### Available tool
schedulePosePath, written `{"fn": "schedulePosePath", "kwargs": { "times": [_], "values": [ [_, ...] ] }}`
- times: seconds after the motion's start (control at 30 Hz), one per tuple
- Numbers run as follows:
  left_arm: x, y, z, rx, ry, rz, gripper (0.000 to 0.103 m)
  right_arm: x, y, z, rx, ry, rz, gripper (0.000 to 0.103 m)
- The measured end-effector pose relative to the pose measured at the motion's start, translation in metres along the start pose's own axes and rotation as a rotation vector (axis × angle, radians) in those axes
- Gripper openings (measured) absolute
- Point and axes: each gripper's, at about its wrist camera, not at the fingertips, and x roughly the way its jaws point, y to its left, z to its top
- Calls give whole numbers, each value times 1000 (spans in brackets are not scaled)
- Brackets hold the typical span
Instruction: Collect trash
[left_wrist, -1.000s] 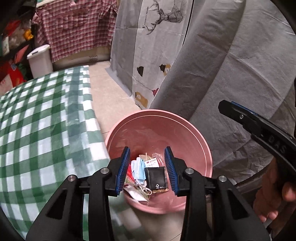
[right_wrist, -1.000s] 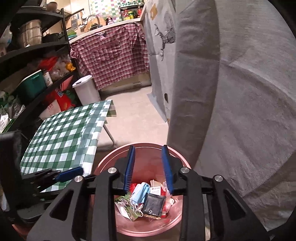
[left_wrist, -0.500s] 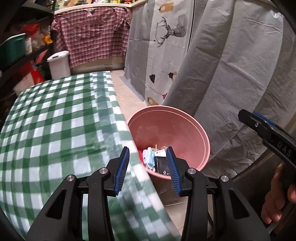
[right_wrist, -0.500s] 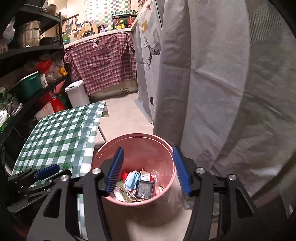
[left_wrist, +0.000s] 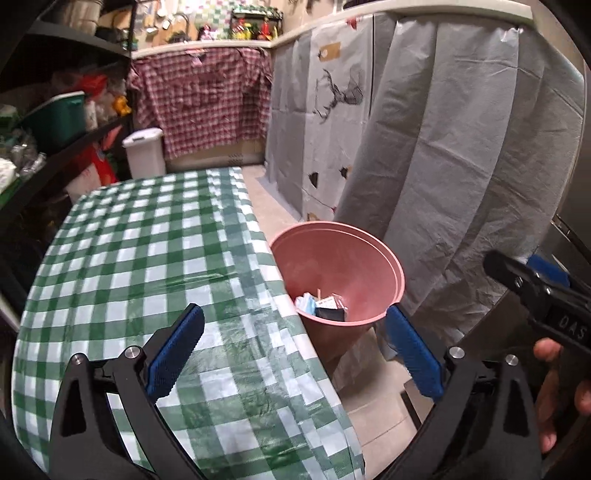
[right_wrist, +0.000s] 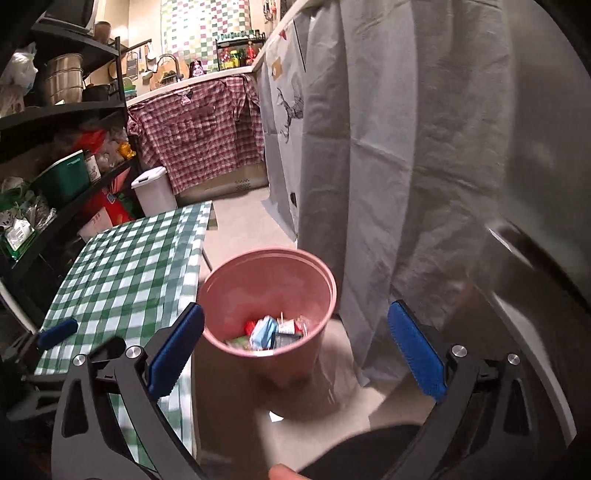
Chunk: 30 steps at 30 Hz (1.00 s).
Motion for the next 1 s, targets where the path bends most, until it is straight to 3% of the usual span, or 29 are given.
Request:
{"fn": "schedulePosePath", "kwargs": {
  "times": [0.4, 1.0],
  "values": [
    [0, 11, -11, -51, 20, 25, 95, 0, 15, -13, -108, 13, -56, 98],
    [-1, 12, -11, -59, 13, 21, 95, 0, 12, -12, -94, 17, -54, 98]
  ]
}}
